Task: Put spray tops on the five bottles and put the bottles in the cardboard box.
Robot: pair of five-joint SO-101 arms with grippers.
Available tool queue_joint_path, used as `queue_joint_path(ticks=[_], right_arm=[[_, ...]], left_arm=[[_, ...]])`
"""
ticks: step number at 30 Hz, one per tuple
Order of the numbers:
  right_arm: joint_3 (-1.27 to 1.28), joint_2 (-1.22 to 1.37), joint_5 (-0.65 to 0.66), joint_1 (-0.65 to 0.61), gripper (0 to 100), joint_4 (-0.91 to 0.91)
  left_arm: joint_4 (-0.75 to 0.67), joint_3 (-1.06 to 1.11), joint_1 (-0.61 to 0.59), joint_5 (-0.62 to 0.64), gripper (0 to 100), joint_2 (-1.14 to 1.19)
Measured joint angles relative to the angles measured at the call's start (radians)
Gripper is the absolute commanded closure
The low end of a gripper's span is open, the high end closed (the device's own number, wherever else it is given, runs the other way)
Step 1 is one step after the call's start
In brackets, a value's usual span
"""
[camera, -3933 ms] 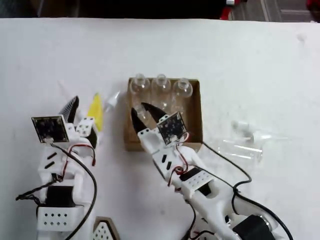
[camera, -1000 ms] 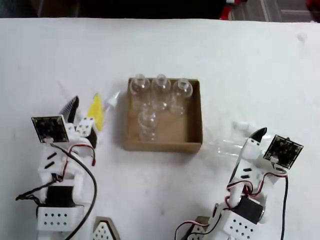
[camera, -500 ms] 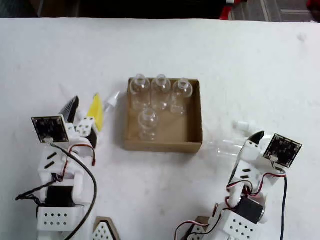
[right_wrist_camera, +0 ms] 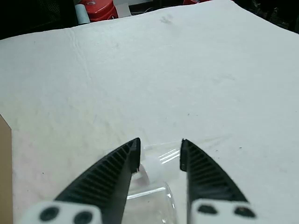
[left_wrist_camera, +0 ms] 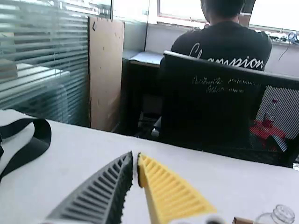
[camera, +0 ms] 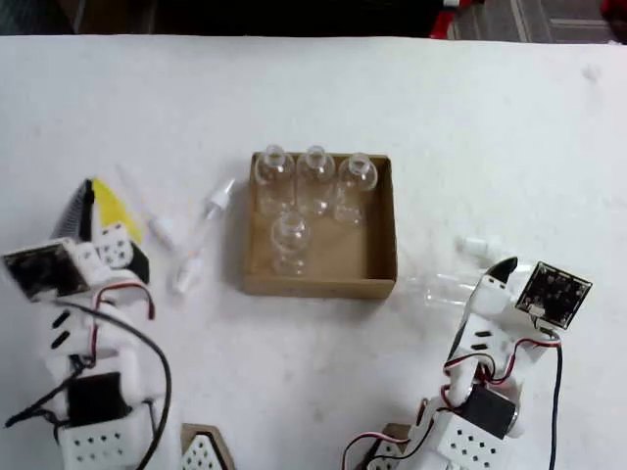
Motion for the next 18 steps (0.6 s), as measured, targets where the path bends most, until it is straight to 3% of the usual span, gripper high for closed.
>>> queue_joint_path(ticks=[5,11,18], right_arm=[[0.000,0.000,0.000,0.000,89.8,0.000],[0.000,0.000,0.000,0.000,98.7,0.000],[0.000,0.000,0.000,0.000,97.1,0.000]], left_arm=[[0.129,-0.109,-0.008,-0.061,98,-0.075],[0.391,-0.123,-0.008,-0.333,98,-0.160],[0.595,0.071,-0.008,-0.654,98,-0.213]])
